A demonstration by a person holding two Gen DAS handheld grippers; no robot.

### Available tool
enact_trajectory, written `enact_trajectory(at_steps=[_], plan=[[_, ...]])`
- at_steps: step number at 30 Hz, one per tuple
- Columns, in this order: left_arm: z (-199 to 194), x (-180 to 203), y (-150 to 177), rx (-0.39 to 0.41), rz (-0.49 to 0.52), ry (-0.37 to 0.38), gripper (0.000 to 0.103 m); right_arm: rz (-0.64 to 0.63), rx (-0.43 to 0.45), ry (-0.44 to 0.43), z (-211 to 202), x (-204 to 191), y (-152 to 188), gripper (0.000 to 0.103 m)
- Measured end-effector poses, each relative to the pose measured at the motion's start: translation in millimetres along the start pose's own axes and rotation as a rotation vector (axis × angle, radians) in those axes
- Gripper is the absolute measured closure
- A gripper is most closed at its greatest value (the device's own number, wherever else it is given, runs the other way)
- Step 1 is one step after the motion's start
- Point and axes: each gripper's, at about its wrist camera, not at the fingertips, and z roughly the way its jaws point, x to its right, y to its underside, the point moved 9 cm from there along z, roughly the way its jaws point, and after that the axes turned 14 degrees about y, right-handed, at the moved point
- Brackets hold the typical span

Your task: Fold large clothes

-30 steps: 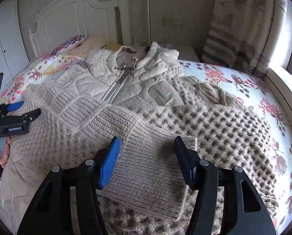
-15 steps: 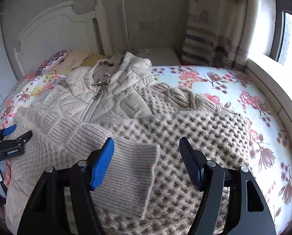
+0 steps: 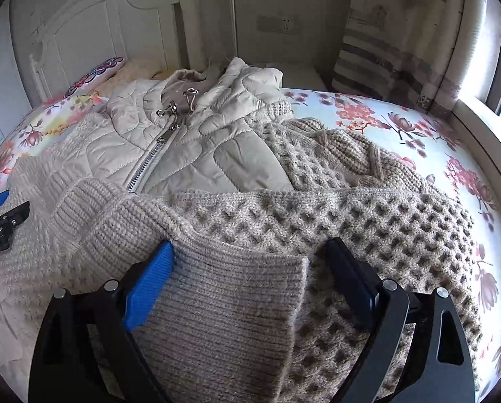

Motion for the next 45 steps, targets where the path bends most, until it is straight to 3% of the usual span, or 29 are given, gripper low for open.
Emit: enact_trajectory(at_steps=[6,8,10,12,14,17,20,21,22,24,26,31,34,37,42,45], plan=[[2,0,-1,-0.011,0.003,-0.001,0.002,0.0,-0.021,-0.008,0,2,0,0.014],[0,2,-4,-0.058,0.009,-0.019,0.002,-0.029,-0.059,-0.013,-5,2,-2,0.014],[-12,14,-16,-0.088,0.046,-0.017,0.002,-0.067,-0.041,-0.007,-18,8,-12,0.014],[-29,32,-37,-0.035,0.1,0.017,0.002,-0.062,-0.001,0.009,-28,21,-25,0.014],[-37,46,-58,0.009,0.151,0.004,0.002,-0.024,0.018,0.025,-27,40,-40,0.014],[-11,56,-68,-0.029,0.153,0.021,0.002,0.027,-0.045,0.058,-1,61,-46,0.014],[45,48,-45,-0.152,0.112,0.017,0.002,0.028,-0.141,0.051,36,66,-31,0.014],[55,46,-37,-0.155,0.1,0.036,0.002,0.035,-0.146,0.032,42,66,-27,0.013],[52,44,-38,-0.095,0.077,0.069,0.002,0.041,-0.128,0.025,41,66,-28,0.013],[50,43,-41,-0.121,0.06,0.1,0.002,0.044,-0.138,0.01,34,68,-32,0.013],[43,43,-51,-0.147,0.046,0.134,0.002,0.036,-0.098,-0.006,23,69,-48,0.013],[30,33,-116,-0.058,0.009,0.168,0.002,0.041,0.002,-0.053,19,65,-108,0.014],[57,28,-146,-0.092,-0.048,0.193,0.002,0.093,-0.057,-0.138,57,56,-145,0.025],[99,27,-165,-0.16,-0.082,0.223,0.002,0.145,-0.114,-0.22,92,39,-182,0.026],[151,25,-202,-0.183,-0.168,0.328,0.002,0.13,-0.164,-0.272,139,3,-237,0.026],[178,23,-216,-0.202,-0.206,0.364,0.002,0.049,-0.189,-0.247,166,-26,-256,0.026]])
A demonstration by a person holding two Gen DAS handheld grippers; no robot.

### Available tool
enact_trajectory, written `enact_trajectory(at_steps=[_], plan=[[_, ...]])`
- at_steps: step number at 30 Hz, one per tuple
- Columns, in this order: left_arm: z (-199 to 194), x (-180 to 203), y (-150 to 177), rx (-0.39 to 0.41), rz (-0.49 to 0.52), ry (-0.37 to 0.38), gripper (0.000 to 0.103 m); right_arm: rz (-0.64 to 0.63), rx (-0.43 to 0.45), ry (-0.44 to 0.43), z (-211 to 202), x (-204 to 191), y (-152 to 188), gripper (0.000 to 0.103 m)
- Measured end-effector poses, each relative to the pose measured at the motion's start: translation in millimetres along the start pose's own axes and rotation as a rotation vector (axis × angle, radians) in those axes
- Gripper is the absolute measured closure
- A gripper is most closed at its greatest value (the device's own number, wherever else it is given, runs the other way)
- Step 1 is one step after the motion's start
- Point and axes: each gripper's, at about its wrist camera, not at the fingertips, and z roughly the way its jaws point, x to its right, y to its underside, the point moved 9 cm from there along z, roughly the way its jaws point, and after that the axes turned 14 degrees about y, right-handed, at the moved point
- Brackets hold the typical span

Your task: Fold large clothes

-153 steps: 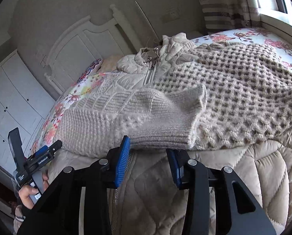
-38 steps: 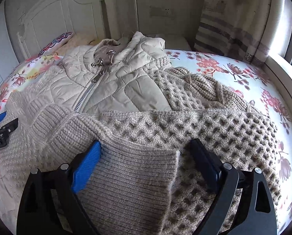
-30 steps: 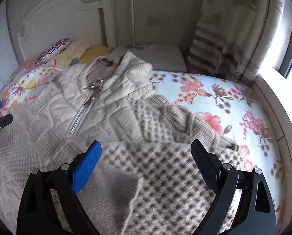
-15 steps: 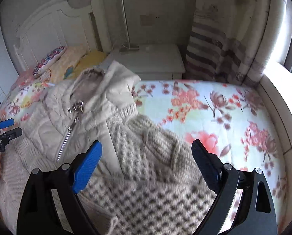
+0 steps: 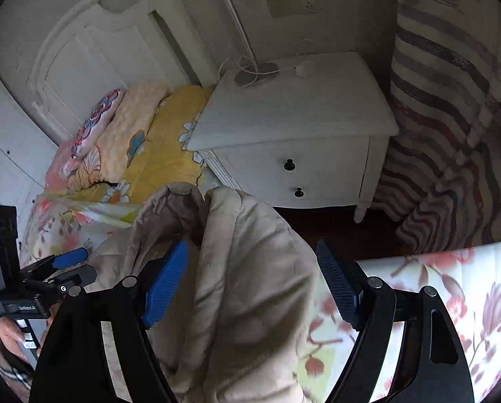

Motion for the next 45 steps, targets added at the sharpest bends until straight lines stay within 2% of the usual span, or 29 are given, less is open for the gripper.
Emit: enact_trajectory(at_steps=[4,5,7,8,9,11,14,16,18,19,20,21,22,23,24,26,27,28,30,33,35,36,37,39,42,45], plan=[[24,3,-16,-0.026,0.059,-0.036,0.002,-0.13,-0.018,0.08,26,-34,-14,0.026],[29,5,-17,-0.031,0.074,-0.043,0.003,-0.159,-0.009,0.095,28,-40,-13,0.033],[43,11,-14,-0.07,0.117,-0.057,0.026,-0.215,-0.007,0.14,32,-47,-9,0.077],[45,13,-14,-0.067,0.155,-0.104,0.046,-0.238,0.003,0.178,31,-48,-6,0.082],[46,16,-12,-0.075,0.199,-0.163,0.072,-0.259,0.029,0.2,25,-49,-4,0.091],[36,25,-13,-0.044,0.213,-0.188,0.09,-0.272,0.102,0.223,5,-48,1,0.094],[-2,45,-11,0.084,0.27,-0.22,0.093,-0.219,0.24,0.168,-53,-37,11,0.094],[-45,74,2,0.21,0.376,-0.245,0.093,-0.202,0.363,0.119,-105,-33,25,0.094],[-101,109,37,0.369,0.523,-0.271,0.093,-0.197,0.525,0.056,-170,-27,57,0.094],[-121,121,59,0.426,0.574,-0.267,0.093,-0.195,0.597,0.014,-204,-20,84,0.094],[-146,133,94,0.492,0.64,-0.251,0.084,-0.192,0.644,-0.003,-230,-11,113,0.093],[-161,136,120,0.523,0.682,-0.257,0.057,-0.193,0.675,-0.002,-250,3,148,0.085],[-175,130,156,0.531,0.715,-0.302,0.034,-0.208,0.667,-0.003,-262,17,184,0.057],[-184,120,181,0.53,0.715,-0.334,0.002,-0.217,0.636,0.002,-265,31,217,0.029],[-197,104,211,0.537,0.697,-0.344,0.002,-0.196,0.608,0.039,-266,51,251,0.006],[-209,65,247,0.48,0.629,-0.39,0.002,-0.151,0.537,0.108,-261,85,307,0.017],[-217,40,259,0.443,0.577,-0.426,0.002,-0.126,0.485,0.122,-257,99,332,0.03],[-227,25,265,0.44,0.533,-0.446,0.002,-0.097,0.439,0.126,-255,110,352,0.036],[-257,7,268,0.477,0.442,-0.457,0.002,-0.059,0.404,0.082,-258,116,381,0.043],[-297,28,261,0.574,0.415,-0.417,0.002,-0.118,0.388,-0.069,-267,87,409,0.046],[-310,64,253,0.591,0.474,-0.379,0.002,-0.281,0.39,-0.138,-273,36,423,0.049],[-311,80,245,0.583,0.513,-0.371,0.002,-0.357,0.394,-0.152,-274,11,426,0.055],[-307,101,237,0.568,0.554,-0.37,0.002,-0.431,0.407,-0.167,-278,-13,426,0.062],[-289,144,214,0.486,0.635,-0.361,0.002,-0.535,0.445,-0.212,-290,-61,426,0.071],[-260,198,190,0.392,0.76,-0.331,0.002,-0.688,0.482,-0.221,-286,-105,419,0.08],[-243,232,169,0.358,0.899,-0.378,0.002,-0.802,0.501,-0.199,-272,-127,415,0.085]])
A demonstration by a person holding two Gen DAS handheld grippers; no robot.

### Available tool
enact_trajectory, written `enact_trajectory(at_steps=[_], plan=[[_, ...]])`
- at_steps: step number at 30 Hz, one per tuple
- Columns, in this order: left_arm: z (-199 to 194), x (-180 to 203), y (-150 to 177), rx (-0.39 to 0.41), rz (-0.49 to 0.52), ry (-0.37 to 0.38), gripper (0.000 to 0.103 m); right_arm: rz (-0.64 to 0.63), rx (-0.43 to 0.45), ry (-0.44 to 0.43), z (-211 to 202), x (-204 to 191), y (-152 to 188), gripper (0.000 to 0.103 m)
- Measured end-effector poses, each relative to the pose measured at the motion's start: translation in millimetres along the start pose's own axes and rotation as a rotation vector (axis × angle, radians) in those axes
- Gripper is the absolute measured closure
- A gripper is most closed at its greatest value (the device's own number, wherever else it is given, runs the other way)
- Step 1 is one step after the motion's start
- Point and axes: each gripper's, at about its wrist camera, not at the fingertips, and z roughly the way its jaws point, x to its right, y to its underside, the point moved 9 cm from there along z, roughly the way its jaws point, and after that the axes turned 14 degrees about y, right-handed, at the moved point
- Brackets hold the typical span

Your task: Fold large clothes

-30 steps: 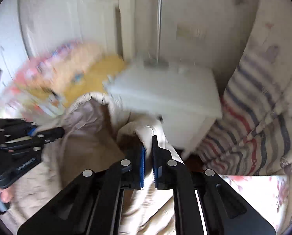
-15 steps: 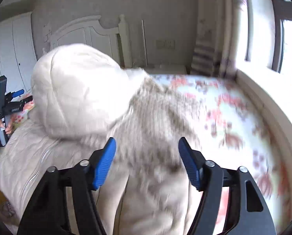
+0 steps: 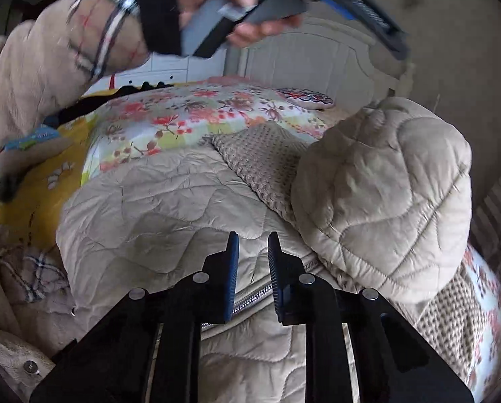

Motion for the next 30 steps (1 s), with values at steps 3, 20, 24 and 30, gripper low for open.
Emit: enact_trajectory(at_steps=[3,20,24,30], plan=[[34,-4,-15,-0.059,0.041,0.015,0.002,-0.054,0.016,-0.012,11,-1,-2,0.085],[181,14,6,-0.378,0.208,0.27,0.016,-0.284,0.057,0.525,147,113,-61,0.088],[175,5,-3,-0.379,0.23,0.238,0.019,-0.34,0.086,0.777,170,133,-81,0.091],[153,16,26,-0.406,0.313,0.27,0.018,-0.35,0.011,0.531,132,76,-45,0.09]])
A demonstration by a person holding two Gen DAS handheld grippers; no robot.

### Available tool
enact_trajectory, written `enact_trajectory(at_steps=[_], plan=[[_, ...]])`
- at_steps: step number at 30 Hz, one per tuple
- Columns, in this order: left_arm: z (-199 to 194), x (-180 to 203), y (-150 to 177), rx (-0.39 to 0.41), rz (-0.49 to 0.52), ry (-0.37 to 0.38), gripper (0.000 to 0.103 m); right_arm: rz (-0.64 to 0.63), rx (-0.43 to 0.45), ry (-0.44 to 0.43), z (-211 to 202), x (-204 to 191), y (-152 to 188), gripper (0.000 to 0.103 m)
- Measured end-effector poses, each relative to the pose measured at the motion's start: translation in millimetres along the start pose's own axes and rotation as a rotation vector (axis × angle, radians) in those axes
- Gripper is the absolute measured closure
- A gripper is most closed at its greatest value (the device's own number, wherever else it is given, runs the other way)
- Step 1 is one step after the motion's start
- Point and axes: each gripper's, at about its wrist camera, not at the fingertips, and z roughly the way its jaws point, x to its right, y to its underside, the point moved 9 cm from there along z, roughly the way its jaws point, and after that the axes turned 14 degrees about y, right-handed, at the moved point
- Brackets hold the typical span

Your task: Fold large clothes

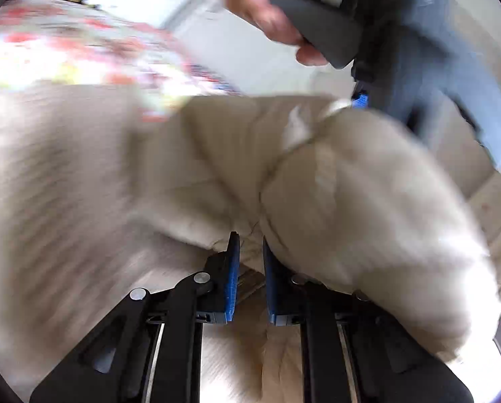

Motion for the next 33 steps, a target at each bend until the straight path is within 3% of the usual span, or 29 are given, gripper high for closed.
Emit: enact_trajectory(at_steps=[2,5,8,11,13,16,18,21,23,26,29,32,33], plan=[[0,2,9,0.002,-0.004,-0.002,0.018,-0.01,-0.01,-0.081,-33,-5,26,0.09],[-4,-3,13,0.035,-0.025,-0.036,0.018,0.011,-0.07,-0.099,-57,10,73,0.09],[-7,-11,3,0.082,-0.078,-0.063,0.018,0.057,-0.16,-0.062,-47,36,108,0.09],[-6,0,-12,0.109,-0.107,-0.019,0.018,0.15,-0.191,-0.097,-25,50,117,0.09],[-4,19,-17,0.107,-0.073,0.006,0.018,0.149,-0.202,-0.05,-7,60,118,0.09],[3,47,-9,0.082,-0.014,0.018,0.018,0.134,-0.222,0.15,23,77,111,0.09],[8,59,2,0.067,-0.01,0.016,0.018,0.183,-0.234,0.168,23,82,113,0.09],[19,79,23,0.052,0.003,0.02,0.018,0.081,-0.302,0.048,-2,54,132,0.09],[27,93,37,0.047,0.019,0.031,0.018,0.037,-0.308,0.033,-31,45,144,0.09],[32,100,53,0.071,0.015,0.014,0.018,0.222,-0.289,-0.057,-63,56,141,0.09],[22,98,58,0.139,-0.047,0.015,0.018,0.406,-0.215,-0.062,-77,80,119,0.089],[-12,84,66,0.259,-0.177,-0.002,0.016,0.442,-0.127,-0.088,-88,88,86,0.074],[-28,77,74,0.315,-0.24,0.01,0.01,0.417,-0.106,-0.099,-91,81,77,0.045]])
